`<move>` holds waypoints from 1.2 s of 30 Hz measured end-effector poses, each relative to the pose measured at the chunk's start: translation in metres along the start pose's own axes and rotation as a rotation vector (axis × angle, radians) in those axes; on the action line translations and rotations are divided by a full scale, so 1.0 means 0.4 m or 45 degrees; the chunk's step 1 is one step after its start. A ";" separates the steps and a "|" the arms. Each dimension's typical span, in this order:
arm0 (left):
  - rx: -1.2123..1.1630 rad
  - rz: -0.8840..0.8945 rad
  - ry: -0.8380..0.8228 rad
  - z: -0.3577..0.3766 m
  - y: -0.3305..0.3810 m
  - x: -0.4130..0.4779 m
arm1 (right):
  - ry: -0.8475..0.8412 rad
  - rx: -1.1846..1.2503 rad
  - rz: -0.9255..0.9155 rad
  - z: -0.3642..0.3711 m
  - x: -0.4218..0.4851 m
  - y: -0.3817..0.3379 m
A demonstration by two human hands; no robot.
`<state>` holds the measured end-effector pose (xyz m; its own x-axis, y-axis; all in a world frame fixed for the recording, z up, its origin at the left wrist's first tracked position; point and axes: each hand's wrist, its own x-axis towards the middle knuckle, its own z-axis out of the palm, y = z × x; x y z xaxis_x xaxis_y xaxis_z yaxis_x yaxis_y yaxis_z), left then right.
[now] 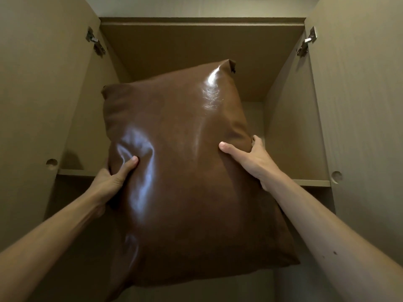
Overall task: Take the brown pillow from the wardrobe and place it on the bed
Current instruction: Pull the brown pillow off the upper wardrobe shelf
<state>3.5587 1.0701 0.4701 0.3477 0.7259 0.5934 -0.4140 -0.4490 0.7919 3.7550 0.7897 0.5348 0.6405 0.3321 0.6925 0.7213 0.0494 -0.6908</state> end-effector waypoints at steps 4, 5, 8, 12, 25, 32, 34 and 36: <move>0.015 0.002 -0.009 0.002 0.004 -0.028 | 0.015 0.122 -0.028 -0.002 -0.017 0.027; 0.026 -0.004 -0.001 0.001 0.004 -0.038 | 0.012 0.156 -0.033 -0.005 -0.024 0.035; 0.067 0.011 0.025 -0.007 0.011 -0.091 | -0.011 0.232 -0.056 -0.009 -0.054 0.059; 0.133 0.147 0.095 -0.040 0.031 -0.191 | -0.095 0.349 -0.071 -0.005 -0.108 0.081; 0.384 0.386 0.421 -0.289 0.131 -0.592 | -0.383 0.749 -0.062 0.134 -0.387 0.089; 0.695 0.385 0.722 -0.489 0.271 -0.843 | -0.653 0.987 -0.050 0.289 -0.594 -0.011; 0.758 0.364 0.798 -0.550 0.310 -0.917 | -0.703 1.041 -0.040 0.341 -0.659 -0.052; 0.796 0.334 0.853 -0.608 0.343 -0.989 | -0.751 1.093 -0.021 0.389 -0.726 -0.090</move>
<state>3.1598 0.8482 0.3087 -0.3270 0.6232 0.7104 0.1822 -0.6961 0.6944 3.5021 0.8379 0.3261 0.2347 0.7216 0.6513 0.1503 0.6350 -0.7578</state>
